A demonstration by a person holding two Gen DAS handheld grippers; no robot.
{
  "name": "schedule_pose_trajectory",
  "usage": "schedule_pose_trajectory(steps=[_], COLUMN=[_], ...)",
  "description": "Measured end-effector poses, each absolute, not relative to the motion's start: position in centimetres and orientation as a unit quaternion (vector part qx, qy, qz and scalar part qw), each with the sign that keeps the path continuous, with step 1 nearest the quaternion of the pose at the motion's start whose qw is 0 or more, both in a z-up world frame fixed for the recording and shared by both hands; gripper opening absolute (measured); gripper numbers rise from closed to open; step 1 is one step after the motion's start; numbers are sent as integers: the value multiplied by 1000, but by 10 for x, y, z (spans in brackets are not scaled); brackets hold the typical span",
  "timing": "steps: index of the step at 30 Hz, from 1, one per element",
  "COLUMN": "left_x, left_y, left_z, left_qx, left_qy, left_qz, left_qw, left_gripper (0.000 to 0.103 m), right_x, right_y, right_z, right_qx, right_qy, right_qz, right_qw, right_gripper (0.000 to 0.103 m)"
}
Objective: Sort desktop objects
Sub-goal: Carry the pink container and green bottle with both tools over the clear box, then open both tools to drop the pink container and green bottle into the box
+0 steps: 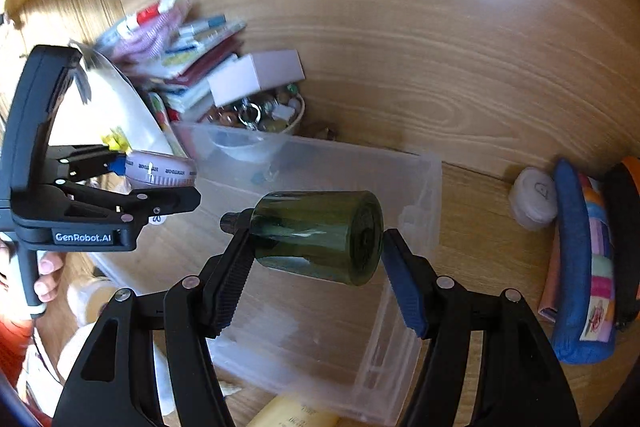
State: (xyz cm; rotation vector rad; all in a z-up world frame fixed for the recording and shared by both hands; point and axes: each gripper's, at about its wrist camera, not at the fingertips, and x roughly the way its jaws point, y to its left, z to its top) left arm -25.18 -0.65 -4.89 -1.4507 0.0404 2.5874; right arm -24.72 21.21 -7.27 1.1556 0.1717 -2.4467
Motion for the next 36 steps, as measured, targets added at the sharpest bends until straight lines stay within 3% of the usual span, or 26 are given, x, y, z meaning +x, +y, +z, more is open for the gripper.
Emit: schedule_pose_trajectory(steps=[23, 36], left_x=[-253, -245], left_y=[19, 14], left_z=[-70, -65], left_qx=[-521, -525], left_qy=[119, 117], left_qz=[841, 839], left_qw=[81, 78], left_gripper=[64, 77], right_x=[-269, -260], right_y=[173, 175], right_z=[-106, -101], right_qx=[474, 470], right_qy=[188, 189], right_qz=[-839, -846], right_qw=[193, 164], right_gripper=[62, 67])
